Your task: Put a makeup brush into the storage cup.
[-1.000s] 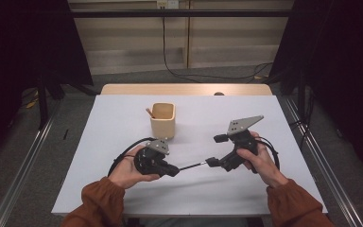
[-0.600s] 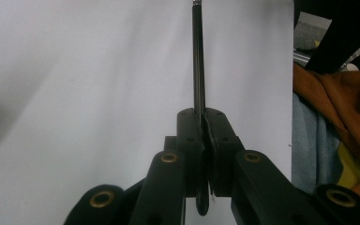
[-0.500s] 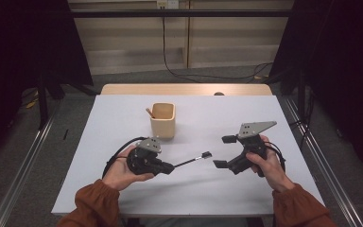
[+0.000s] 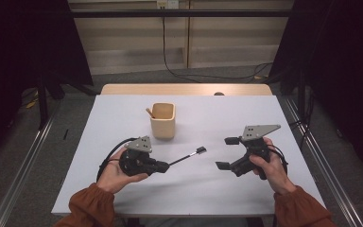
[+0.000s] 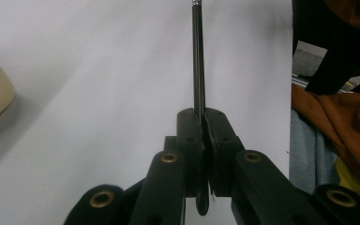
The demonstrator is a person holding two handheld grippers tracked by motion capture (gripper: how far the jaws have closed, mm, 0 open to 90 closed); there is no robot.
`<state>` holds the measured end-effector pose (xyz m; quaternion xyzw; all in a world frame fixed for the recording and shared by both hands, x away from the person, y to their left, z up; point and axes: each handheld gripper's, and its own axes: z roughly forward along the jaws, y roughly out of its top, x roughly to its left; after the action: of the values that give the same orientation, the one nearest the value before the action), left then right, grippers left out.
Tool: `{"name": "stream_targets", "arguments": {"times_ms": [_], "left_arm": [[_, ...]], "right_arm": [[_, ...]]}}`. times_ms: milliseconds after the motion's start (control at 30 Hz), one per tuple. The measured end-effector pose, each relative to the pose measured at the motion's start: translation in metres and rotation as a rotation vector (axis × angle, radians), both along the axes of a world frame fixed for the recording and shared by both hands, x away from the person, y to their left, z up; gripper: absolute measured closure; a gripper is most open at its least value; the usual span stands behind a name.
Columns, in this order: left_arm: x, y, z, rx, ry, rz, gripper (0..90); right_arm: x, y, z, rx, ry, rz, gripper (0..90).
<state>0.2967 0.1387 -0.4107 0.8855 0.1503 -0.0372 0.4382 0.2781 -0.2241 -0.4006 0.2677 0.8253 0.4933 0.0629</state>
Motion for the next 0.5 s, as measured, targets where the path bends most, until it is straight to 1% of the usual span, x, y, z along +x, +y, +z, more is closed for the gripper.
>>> {"name": "stream_targets", "arguments": {"times_ms": [33, 133, 167, 233, 267, 333, 367, 433, 467, 500], "left_arm": [[-0.0003, -0.0003, -0.0007, -0.009, 0.006, 0.002, 85.7], [-0.0011, -0.0011, -0.0024, -0.018, -0.001, 0.006, 85.7], [-0.0016, -0.0008, -0.0029, -0.035, -0.006, 0.011, 85.7], [-0.0022, -0.0007, -0.0033, -0.046, -0.005, 0.011, 85.7], [-0.0026, -0.0006, -0.0035, -0.053, -0.011, 0.018, 85.7], [-0.0028, -0.0004, -0.0042, -0.077, -0.014, 0.024, 85.7], [-0.0031, -0.0003, -0.0045, -0.092, -0.023, 0.033, 85.7], [-0.0024, 0.0, -0.005, -0.105, -0.028, 0.033, 85.7], [-0.0026, -0.0001, -0.0052, -0.114, -0.032, 0.041, 85.7], [-0.0026, 0.0, -0.0058, -0.13, -0.036, 0.046, 85.7]], "right_arm": [[-0.0002, -0.0001, -0.0003, 0.003, 0.001, 0.004, 2.8], [-0.0006, 0.0003, 0.0, 0.02, -0.005, 0.005, 2.8], [-0.0009, 0.0004, 0.0, 0.025, -0.01, 0.004, 2.9], [-0.002, 0.0012, -0.0001, 0.032, -0.015, 0.015, 3.1], [-0.0026, 0.0017, 0.0, 0.036, -0.02, 0.016, 3.1], [-0.0032, 0.0022, 0.0004, 0.053, -0.023, 0.026, 3.2], [-0.0034, 0.0026, 0.0004, 0.056, -0.027, 0.027, 3.2], [-0.0036, 0.0035, 0.0001, 0.06, -0.032, 0.031, 4.0], [-0.0036, 0.0043, -0.0004, 0.068, -0.031, 0.034, 4.3], [-0.0035, 0.0047, -0.0006, 0.069, -0.032, 0.037, 4.7]]}}
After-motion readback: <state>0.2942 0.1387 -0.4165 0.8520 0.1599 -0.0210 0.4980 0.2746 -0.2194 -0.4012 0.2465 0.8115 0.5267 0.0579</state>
